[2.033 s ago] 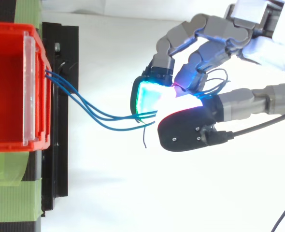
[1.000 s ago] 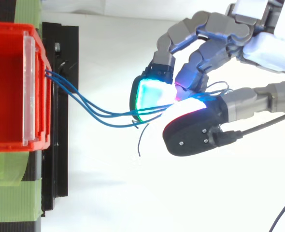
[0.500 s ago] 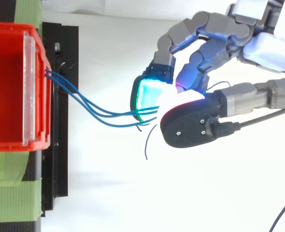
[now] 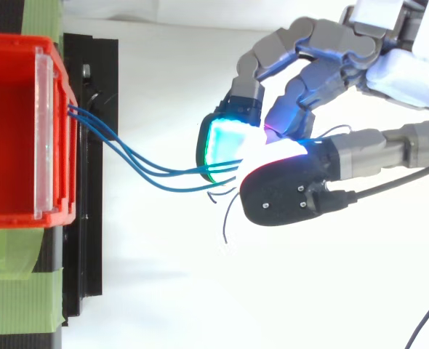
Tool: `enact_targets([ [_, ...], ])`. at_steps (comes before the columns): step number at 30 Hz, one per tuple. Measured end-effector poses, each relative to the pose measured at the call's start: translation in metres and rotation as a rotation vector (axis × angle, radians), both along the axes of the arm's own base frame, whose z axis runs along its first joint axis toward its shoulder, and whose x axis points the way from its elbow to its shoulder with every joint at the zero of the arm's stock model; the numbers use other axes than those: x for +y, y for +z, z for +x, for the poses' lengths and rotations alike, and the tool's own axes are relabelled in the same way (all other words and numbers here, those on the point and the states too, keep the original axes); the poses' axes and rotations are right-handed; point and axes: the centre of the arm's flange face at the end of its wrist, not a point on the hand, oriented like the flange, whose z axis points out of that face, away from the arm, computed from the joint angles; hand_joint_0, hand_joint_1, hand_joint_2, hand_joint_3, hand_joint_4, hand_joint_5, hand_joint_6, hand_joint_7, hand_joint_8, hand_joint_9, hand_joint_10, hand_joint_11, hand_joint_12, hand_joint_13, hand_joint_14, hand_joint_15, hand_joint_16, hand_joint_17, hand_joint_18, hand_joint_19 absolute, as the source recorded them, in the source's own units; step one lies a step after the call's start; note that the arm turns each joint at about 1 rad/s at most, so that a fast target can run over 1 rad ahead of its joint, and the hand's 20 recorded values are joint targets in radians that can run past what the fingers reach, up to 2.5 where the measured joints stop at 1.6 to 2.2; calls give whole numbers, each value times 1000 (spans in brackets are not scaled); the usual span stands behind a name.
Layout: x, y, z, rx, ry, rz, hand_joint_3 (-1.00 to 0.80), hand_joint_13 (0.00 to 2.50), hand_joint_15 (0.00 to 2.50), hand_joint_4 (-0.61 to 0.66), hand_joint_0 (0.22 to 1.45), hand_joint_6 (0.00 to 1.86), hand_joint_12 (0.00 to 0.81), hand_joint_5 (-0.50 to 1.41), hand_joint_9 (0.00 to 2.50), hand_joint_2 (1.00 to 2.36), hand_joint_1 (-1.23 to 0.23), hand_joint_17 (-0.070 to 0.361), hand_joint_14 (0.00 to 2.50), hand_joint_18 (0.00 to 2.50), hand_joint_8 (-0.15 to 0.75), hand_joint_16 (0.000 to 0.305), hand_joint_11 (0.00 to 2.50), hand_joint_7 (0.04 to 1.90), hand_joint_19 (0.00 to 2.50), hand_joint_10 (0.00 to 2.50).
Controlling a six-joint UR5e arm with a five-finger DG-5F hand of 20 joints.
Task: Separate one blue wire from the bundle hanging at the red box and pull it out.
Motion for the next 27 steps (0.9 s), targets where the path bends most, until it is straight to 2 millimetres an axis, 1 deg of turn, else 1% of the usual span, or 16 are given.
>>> enact_targets([
  [4, 0, 0, 0, 0, 0, 1, -153, 745, 1560, 166, 646, 943, 402, -231, 779, 1019, -920, 117, 638, 762, 305, 52, 1551, 886, 757, 551],
  [10, 0, 0, 0, 0, 0, 1, -198, 736, 1577, 170, 643, 941, 411, -236, 758, 1017, -951, 119, 628, 756, 304, 53, 1572, 891, 738, 510],
  [18, 0, 0, 0, 0, 0, 1, -235, 686, 1607, 173, 639, 935, 400, -243, 726, 1017, -988, 122, 609, 724, 300, 54, 1602, 903, 695, 433],
  [24, 0, 0, 0, 0, 0, 1, -279, 678, 1594, 182, 639, 932, 396, -247, 714, 1015, -1006, 122, 606, 719, 300, 54, 1609, 902, 695, 400],
  [27, 0, 0, 0, 0, 0, 1, -328, 683, 1588, 179, 606, 932, 399, -245, 730, 1012, -971, 122, 637, 719, 311, 54, 1584, 878, 712, 404],
])
